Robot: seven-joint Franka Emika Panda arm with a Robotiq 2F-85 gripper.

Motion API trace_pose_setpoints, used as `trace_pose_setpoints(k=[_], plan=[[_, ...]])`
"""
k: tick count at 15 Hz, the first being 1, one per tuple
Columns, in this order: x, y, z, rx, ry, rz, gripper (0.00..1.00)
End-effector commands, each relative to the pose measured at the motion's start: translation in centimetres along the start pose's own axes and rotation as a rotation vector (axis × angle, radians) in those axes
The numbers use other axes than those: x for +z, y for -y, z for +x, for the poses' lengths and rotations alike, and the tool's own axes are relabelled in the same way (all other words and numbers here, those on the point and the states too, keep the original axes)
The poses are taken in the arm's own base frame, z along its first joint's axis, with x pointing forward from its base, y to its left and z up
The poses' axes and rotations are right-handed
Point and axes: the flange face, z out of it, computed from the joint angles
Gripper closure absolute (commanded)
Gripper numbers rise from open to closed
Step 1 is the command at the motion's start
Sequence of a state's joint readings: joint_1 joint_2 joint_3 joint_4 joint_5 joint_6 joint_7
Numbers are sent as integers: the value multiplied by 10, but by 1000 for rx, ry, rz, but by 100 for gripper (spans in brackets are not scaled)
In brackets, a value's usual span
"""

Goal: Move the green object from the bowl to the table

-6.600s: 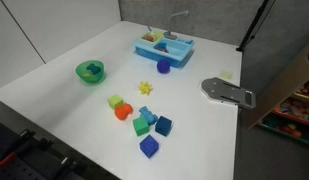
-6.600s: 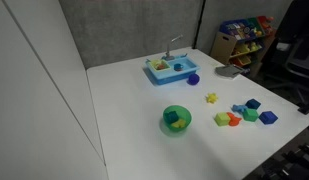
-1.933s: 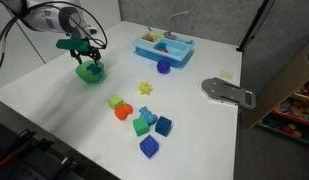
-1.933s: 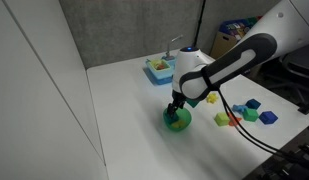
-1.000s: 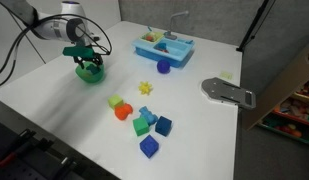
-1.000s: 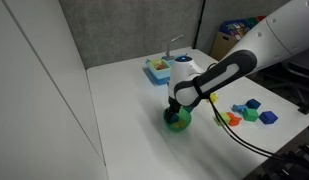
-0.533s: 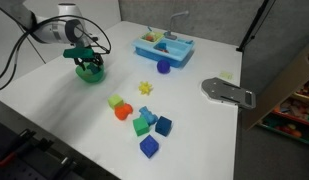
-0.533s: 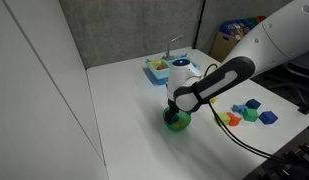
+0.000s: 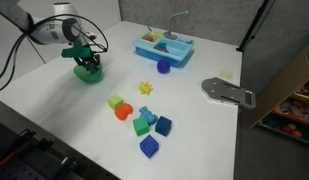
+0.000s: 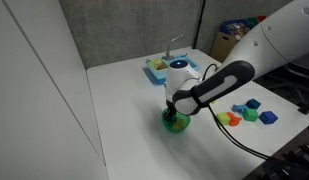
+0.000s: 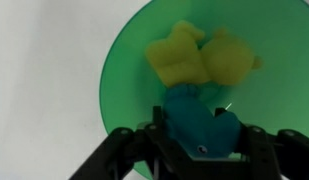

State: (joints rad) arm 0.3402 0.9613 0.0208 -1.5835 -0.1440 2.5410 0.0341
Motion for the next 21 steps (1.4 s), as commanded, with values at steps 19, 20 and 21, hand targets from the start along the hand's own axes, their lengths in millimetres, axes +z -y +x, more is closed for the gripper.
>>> trace_pose_setpoints(k=[19,20,21], plan=[[-114,-131,-36,402,-88,-195,94],[-107,-143,-44,422,-72,-200,93],[-100,-152,-50,437,-56,-203,93]])
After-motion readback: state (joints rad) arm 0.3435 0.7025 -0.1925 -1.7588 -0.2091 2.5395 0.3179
